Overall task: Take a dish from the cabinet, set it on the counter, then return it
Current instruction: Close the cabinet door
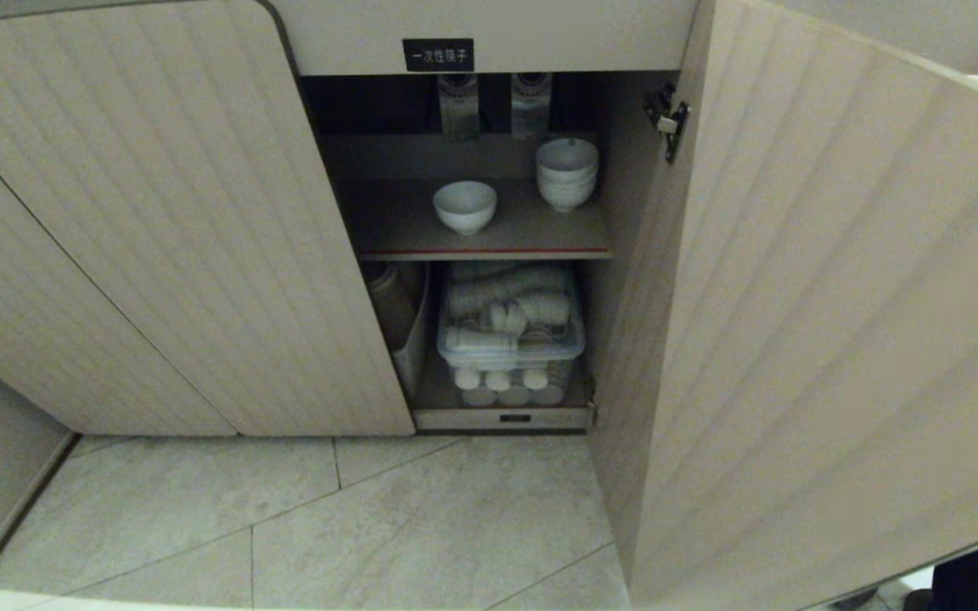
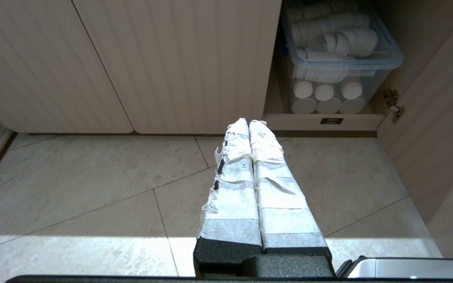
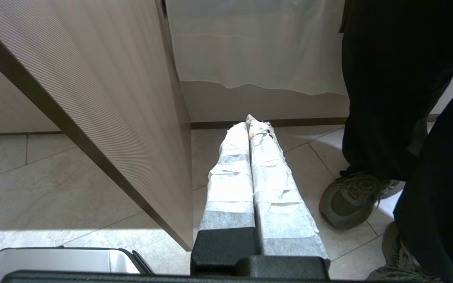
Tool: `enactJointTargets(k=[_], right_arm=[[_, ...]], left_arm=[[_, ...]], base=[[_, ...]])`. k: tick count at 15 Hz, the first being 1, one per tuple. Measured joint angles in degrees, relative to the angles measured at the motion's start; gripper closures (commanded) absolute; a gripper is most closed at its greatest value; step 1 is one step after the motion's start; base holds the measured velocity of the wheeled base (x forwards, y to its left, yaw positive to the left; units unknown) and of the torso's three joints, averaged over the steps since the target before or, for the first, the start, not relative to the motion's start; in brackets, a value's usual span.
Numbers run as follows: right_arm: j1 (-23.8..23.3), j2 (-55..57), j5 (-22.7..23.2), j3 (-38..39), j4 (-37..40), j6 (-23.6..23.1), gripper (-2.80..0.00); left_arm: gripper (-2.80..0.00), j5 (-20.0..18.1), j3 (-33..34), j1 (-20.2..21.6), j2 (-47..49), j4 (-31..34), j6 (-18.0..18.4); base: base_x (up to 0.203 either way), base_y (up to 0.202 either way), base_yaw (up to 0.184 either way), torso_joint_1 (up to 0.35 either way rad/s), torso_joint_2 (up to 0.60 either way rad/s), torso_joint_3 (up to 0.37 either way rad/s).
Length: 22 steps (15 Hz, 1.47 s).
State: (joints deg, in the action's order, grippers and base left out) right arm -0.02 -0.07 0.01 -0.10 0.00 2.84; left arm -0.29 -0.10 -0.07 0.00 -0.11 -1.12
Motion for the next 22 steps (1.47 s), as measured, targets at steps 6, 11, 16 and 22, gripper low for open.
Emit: enactJointTargets(k=[6, 11, 16, 22], right_arm=[[0.0, 0.0, -0.2, 0.0, 0.0, 0.1, 0.0], [0.0, 0.0, 0.0, 0.0, 0.0, 0.1, 0.0], [0.0, 0.0, -0.2, 0.0, 0.0, 0.8, 0.0], [0.0, 0.0, -0.1, 0.0, 0.0, 0.9, 0.0]], left_arm=[[0.0, 0.0, 0.0, 0.0, 0.0, 0.0, 0.0], [0.0, 0.0, 0.0, 0.0, 0.0, 0.0, 0.0], [0.0, 0.0, 0.0, 0.0, 0.0, 0.0, -0.1], [0.0, -0.1, 0.0, 0.0, 0.0, 0.0, 0.0]], base=[[0.0, 0.0, 0.0, 0.0, 0.0, 0.0], [0.0, 0.0, 0.0, 0.0, 0.0, 0.0], [0.0, 0.0, 0.0, 0.0, 0.0, 0.0], [-0.013, 0.0, 0.001, 0.001, 0.0, 0.0]])
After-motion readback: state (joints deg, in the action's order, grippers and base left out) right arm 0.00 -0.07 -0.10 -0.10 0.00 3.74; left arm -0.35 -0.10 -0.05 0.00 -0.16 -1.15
